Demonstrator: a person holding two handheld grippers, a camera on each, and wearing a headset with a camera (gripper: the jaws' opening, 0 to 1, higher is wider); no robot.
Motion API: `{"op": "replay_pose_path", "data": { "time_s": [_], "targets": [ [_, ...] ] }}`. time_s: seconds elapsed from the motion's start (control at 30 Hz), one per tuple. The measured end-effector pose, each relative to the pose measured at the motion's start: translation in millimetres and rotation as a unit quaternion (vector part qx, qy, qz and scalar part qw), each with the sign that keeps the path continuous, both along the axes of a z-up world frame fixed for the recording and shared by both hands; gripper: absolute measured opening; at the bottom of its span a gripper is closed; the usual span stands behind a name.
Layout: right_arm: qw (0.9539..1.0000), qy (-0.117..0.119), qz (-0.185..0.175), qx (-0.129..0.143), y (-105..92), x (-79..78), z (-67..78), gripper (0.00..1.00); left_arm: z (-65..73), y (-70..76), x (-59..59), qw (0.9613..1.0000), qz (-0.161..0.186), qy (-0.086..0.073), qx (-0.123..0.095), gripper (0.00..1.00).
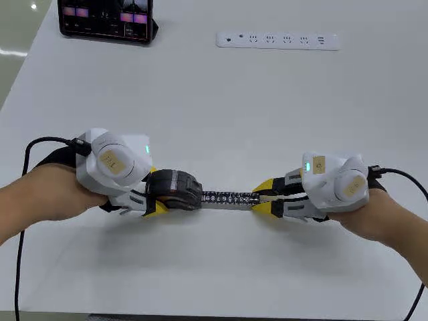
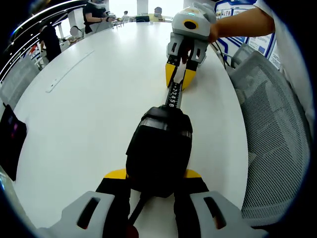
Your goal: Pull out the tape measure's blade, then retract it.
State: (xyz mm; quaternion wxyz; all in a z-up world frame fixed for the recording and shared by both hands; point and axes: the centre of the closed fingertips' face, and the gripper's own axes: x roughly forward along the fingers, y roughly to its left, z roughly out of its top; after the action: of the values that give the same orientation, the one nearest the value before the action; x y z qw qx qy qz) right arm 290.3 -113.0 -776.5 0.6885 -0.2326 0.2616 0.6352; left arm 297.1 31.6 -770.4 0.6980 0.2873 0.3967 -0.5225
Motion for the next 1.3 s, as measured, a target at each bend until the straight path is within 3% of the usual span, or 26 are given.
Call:
{"op": "replay_pose_path", "data": {
  "time_s": [1.3],
  "targets": [
    [0.9995, -0.007, -0.012, -0.028, -39.8, 0.5, -0.4, 0.10, 0.4, -0.2, -0.1, 1.0000, 0.000, -0.002, -0.001, 0.29]
  ]
}}
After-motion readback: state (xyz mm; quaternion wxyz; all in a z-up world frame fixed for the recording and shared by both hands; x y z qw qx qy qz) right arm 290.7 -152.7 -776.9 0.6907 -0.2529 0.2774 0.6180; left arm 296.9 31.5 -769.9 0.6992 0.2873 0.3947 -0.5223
